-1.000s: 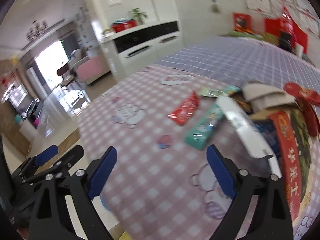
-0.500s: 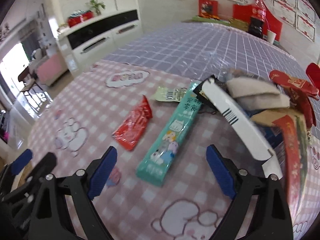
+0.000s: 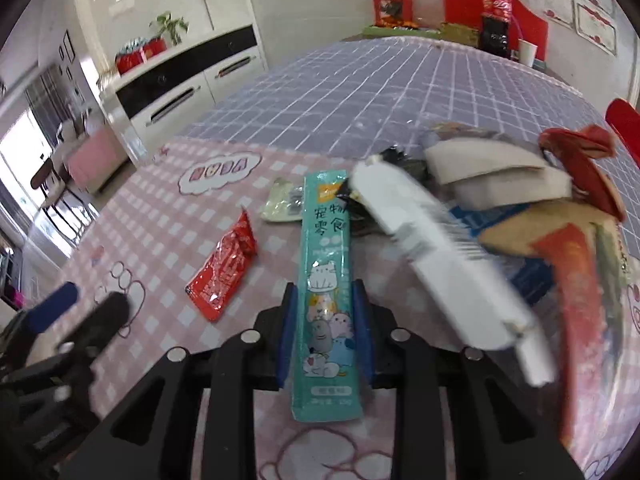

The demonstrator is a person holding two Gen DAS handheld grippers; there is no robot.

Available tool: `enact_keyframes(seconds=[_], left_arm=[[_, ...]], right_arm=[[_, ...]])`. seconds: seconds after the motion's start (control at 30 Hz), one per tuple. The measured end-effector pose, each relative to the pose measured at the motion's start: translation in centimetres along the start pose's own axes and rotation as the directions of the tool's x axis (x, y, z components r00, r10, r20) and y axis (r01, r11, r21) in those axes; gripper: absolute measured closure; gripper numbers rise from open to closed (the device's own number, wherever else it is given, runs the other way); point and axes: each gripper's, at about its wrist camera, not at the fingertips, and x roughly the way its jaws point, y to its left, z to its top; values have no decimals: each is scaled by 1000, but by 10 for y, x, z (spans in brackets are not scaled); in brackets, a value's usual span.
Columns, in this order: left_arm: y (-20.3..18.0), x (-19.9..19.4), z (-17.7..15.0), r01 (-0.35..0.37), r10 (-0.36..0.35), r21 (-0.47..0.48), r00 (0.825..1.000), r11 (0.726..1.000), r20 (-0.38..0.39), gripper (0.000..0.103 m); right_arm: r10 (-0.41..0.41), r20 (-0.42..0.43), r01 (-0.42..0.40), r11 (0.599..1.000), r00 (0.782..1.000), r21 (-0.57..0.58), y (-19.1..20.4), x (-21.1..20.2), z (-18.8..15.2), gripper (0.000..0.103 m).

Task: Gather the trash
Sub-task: 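Grasp the teal treat stick with the right tool while the left tool grasps the red wrapper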

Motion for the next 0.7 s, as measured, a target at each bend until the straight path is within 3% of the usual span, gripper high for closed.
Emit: enact_keyframes(seconds=[0.13, 0.23, 0.3, 0.33, 0.37, 0.4, 0.43, 0.5, 0.7], left_arm=[[-23, 20, 6, 28, -27, 51, 999, 998, -28, 15], [-42, 46, 10, -6, 16, 121, 997, 993, -79, 15], [-50, 59, 12, 32, -11, 150, 990, 988, -141, 16], [-52, 59, 14, 39, -19, 155, 991, 987, -130, 18], [-53, 60, 16, 42, -23, 160, 992, 986, -122, 31], [-54, 61, 17, 53, -33, 162, 992, 985, -125, 51], [-54, 60, 18, 76, -56, 160, 990, 984, -128, 65], [-55, 57, 20, 101, -78, 169, 988, 981, -135, 84], [-52, 42, 13, 48, -34, 137, 994, 989, -104, 86]], right_arm=[[49, 25, -50, 999, 998, 22, -13, -20, 1, 76], [76, 35, -77, 996, 996, 34, -25, -29, 2, 76], [90, 26, -92, 994, 996, 53, -34, -31, 3, 76], [98, 21, -99, 993, 995, 64, -37, -30, 3, 76], [102, 18, -103, 992, 995, 70, -40, -30, 4, 76], [104, 15, -105, 992, 994, 77, -42, -31, 3, 76], [105, 13, -106, 991, 994, 80, -43, -30, 3, 76], [114, 15, -115, 990, 993, 80, -43, -33, 1, 76], [153, 41, -155, 987, 987, 53, -34, -48, -3, 76]])
